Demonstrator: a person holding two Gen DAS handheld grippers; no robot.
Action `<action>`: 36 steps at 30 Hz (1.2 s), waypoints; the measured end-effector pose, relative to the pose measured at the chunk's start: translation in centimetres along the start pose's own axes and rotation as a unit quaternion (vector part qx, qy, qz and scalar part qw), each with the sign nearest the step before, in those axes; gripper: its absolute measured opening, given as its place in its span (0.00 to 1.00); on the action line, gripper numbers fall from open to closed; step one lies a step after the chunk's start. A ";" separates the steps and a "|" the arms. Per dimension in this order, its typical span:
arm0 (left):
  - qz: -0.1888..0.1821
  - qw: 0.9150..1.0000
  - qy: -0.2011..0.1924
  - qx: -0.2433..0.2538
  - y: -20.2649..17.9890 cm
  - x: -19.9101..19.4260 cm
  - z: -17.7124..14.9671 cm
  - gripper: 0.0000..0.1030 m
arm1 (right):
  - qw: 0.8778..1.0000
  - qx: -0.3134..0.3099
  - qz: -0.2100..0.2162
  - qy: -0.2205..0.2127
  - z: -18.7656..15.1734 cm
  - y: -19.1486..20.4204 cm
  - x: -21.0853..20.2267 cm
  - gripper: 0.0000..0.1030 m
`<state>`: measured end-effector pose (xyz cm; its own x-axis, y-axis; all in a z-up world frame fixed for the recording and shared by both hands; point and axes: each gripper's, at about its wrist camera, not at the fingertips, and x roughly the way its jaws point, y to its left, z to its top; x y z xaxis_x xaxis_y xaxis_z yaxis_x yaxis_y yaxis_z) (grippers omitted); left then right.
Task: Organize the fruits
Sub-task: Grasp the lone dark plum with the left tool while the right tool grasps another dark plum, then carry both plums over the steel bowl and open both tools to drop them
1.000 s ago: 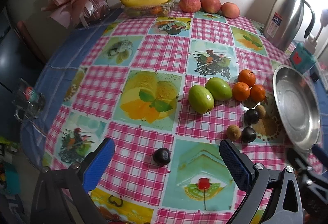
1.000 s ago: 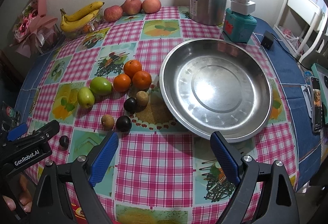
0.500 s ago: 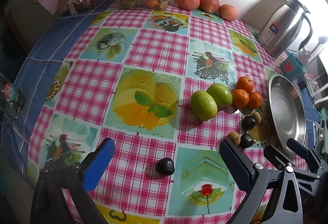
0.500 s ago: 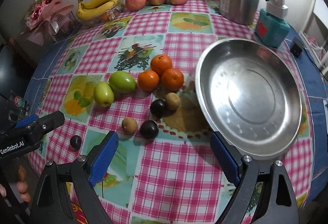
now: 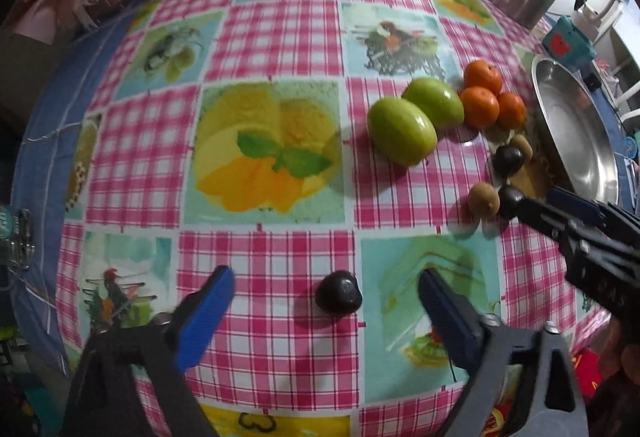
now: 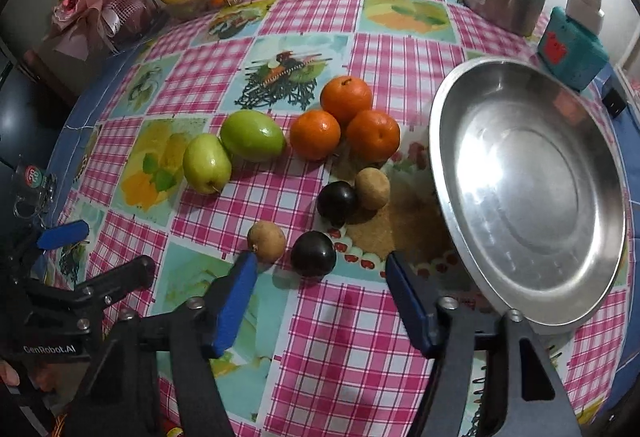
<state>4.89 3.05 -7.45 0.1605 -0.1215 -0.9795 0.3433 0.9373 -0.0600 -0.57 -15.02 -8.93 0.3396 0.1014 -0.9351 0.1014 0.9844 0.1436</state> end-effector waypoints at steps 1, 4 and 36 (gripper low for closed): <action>-0.002 1.000 0.005 0.000 -0.1 0.2 -0.1 0.83 | 1.000 0.003 0.001 0.003 0.0 -0.1 0.2 0.49; -0.014 1.000 0.022 -0.003 0.1 1.2 -0.3 0.72 | 1.000 0.011 0.009 0.013 0.2 -0.4 0.7 0.39; -0.021 0.999 0.004 -0.036 0.2 -1.2 2.7 0.27 | 0.999 0.037 0.022 0.012 0.9 -0.6 0.1 0.26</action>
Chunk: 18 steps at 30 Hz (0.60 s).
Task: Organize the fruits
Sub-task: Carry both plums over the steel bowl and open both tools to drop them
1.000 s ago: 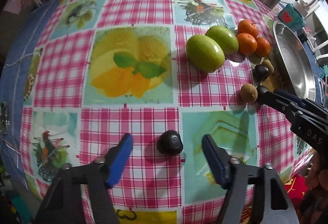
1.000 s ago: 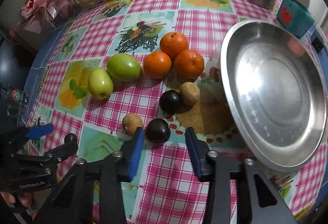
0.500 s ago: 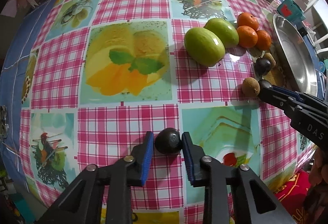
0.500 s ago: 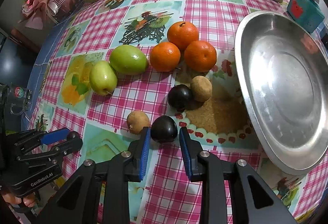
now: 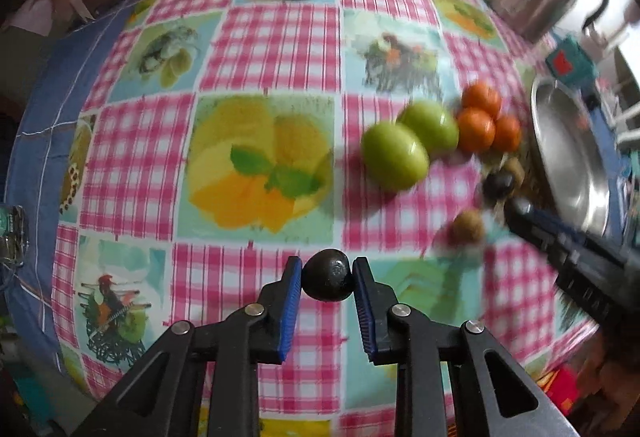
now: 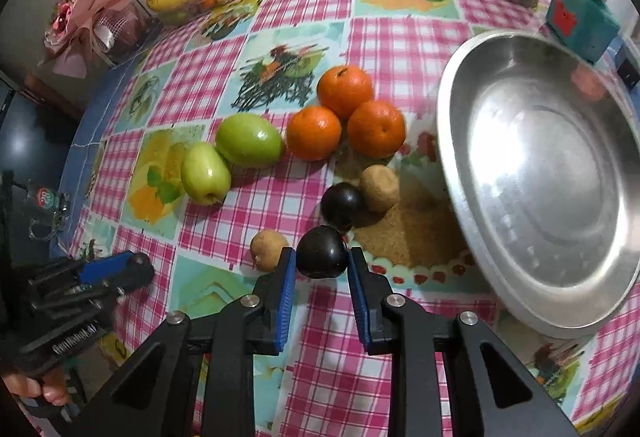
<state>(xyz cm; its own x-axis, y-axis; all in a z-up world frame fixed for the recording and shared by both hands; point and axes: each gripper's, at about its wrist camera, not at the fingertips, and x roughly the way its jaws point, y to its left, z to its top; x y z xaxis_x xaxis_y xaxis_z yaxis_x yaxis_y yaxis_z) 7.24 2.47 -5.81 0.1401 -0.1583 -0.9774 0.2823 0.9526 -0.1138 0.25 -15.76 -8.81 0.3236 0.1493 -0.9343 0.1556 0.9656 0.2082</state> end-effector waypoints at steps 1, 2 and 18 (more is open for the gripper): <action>-0.002 1.000 -0.005 -0.007 -0.1 -0.3 0.5 0.27 | 1.000 0.003 0.000 -0.003 0.1 -0.1 -0.2 0.26; -0.003 1.000 -0.010 -0.014 -0.3 -0.6 1.0 0.27 | 1.000 0.007 -0.002 -0.006 0.2 -0.3 -0.4 0.26; -0.027 0.994 -0.071 -0.078 -7.2 -2.3 6.0 0.27 | 0.993 0.083 -0.039 -0.071 2.4 -4.2 -4.1 0.26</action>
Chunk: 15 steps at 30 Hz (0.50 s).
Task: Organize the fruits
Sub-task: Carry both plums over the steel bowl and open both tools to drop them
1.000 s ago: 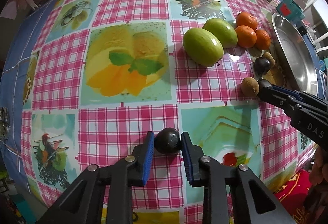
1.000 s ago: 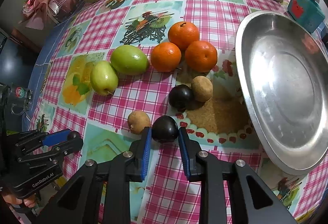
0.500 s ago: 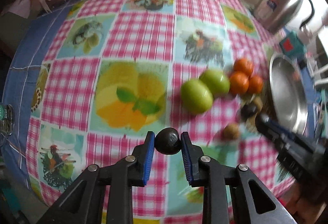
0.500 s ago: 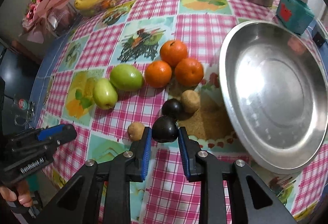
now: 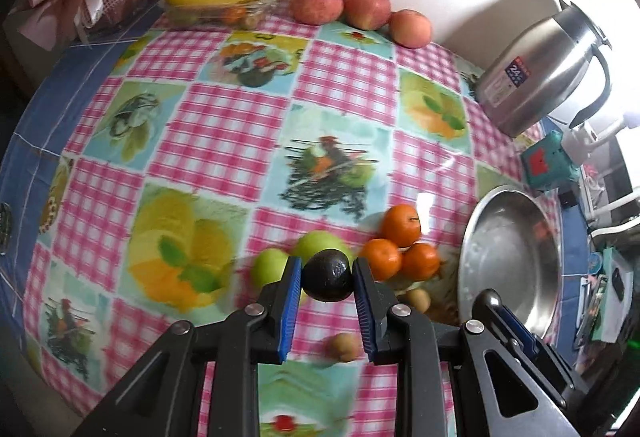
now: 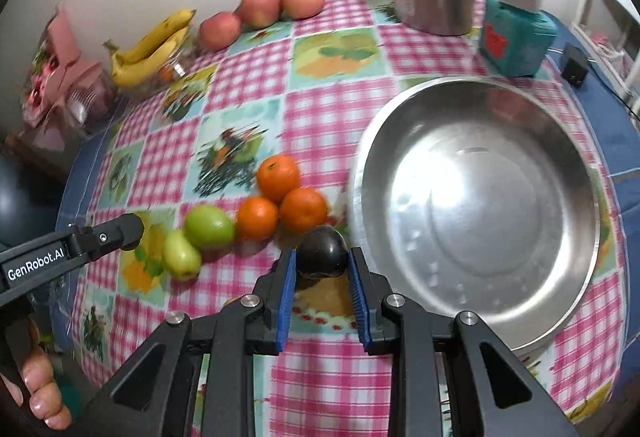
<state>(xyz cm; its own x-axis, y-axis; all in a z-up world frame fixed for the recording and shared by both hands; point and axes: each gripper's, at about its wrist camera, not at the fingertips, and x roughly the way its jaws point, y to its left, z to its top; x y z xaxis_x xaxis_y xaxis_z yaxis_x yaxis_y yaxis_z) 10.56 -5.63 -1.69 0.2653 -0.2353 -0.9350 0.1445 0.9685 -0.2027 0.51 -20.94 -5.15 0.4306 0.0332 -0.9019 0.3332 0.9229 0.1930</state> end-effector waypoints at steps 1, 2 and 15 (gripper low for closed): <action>-0.001 1.000 0.000 0.002 -0.7 0.4 -0.1 0.27 | 1.000 0.008 -0.006 -0.004 0.1 -0.6 -0.3 0.26; -0.003 1.000 0.001 0.008 -1.5 0.6 -0.3 0.27 | 1.000 0.016 -0.014 -0.007 0.2 -1.3 -0.6 0.26; -0.027 0.991 0.013 0.132 -12.8 2.6 -3.1 0.27 | 0.986 0.145 -0.081 -0.018 -0.1 -11.0 -2.0 0.27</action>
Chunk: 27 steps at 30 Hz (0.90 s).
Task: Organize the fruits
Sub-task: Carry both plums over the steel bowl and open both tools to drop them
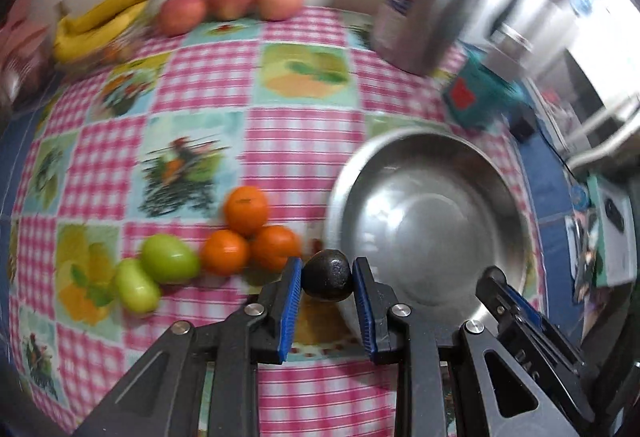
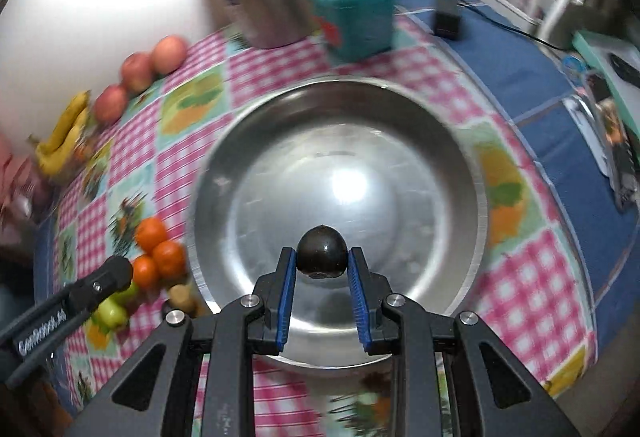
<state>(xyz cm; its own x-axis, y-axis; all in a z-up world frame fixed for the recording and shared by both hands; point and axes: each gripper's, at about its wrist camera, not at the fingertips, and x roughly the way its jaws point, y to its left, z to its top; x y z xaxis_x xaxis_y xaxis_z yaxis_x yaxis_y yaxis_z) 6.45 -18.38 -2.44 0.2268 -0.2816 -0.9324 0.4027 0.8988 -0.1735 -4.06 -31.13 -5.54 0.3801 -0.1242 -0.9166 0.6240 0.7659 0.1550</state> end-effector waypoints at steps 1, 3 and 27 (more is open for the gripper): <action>-0.003 1.000 0.000 0.011 -0.8 0.2 -0.1 0.27 | 1.000 0.008 -0.009 -0.002 0.1 -0.8 -0.1 0.27; -0.008 0.999 -0.002 0.031 -2.3 0.7 -0.2 0.27 | 1.000 0.018 -0.019 -0.004 0.1 -1.6 -0.1 0.27; -0.038 0.997 -0.007 0.059 -3.5 2.9 -1.4 0.41 | 0.998 0.029 -0.046 0.027 0.4 -3.1 0.8 0.27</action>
<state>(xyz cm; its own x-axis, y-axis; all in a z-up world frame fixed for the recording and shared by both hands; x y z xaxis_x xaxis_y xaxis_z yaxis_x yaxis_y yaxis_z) 4.47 -21.89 -4.95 0.2033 -0.3534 -0.9131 0.5210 0.8286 -0.2047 -5.38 -33.83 -6.63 0.2827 -0.1566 -0.9463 0.6931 0.7153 0.0887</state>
